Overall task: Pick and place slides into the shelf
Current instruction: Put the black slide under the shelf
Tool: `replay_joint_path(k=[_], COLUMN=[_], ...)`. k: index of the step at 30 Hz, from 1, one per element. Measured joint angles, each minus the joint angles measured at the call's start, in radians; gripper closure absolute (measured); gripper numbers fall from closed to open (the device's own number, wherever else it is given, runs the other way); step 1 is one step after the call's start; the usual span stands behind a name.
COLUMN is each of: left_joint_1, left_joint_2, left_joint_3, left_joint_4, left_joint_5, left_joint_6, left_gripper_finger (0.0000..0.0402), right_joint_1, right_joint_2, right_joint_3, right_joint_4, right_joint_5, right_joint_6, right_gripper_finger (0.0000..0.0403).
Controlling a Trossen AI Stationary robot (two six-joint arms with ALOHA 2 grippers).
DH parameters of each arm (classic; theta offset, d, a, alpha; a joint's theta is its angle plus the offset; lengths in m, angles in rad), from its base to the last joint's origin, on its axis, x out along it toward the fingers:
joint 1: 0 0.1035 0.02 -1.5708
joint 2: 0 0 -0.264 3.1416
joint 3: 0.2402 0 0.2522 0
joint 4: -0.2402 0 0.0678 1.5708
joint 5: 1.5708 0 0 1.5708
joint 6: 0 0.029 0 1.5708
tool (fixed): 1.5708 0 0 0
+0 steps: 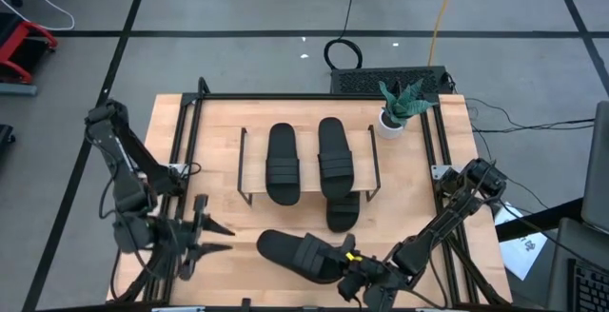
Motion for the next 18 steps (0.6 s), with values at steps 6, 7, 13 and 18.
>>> replay_joint_path(k=[6, 7, 13, 18], left_joint_1=[-0.012, -0.013, -0.017, -0.017], left_joint_2=[-0.182, -0.207, -0.300, -0.313], left_joint_3=[-0.254, -0.306, -0.566, -0.664], left_joint_4=[0.209, 0.271, 0.563, 0.658], left_joint_5=[-0.038, -0.038, -0.025, -0.023], left_joint_6=[-0.016, -0.011, 0.017, 0.013], left_gripper_finger=[0.0307, 0.0314, 0.0350, 0.0374], right_joint_1=[0.000, 0.000, -0.010, -0.047], right_joint_2=[0.000, 0.000, 0.001, 0.001], right_joint_3=[0.000, 0.000, 0.000, -0.001], right_joint_4=[-0.003, -0.009, -0.079, -0.136], right_joint_5=[0.005, 0.008, 0.059, 0.040], right_joint_6=[0.020, 0.021, 0.070, 0.186], right_gripper_finger=[0.0401, 0.0400, 0.0400, 0.0400])
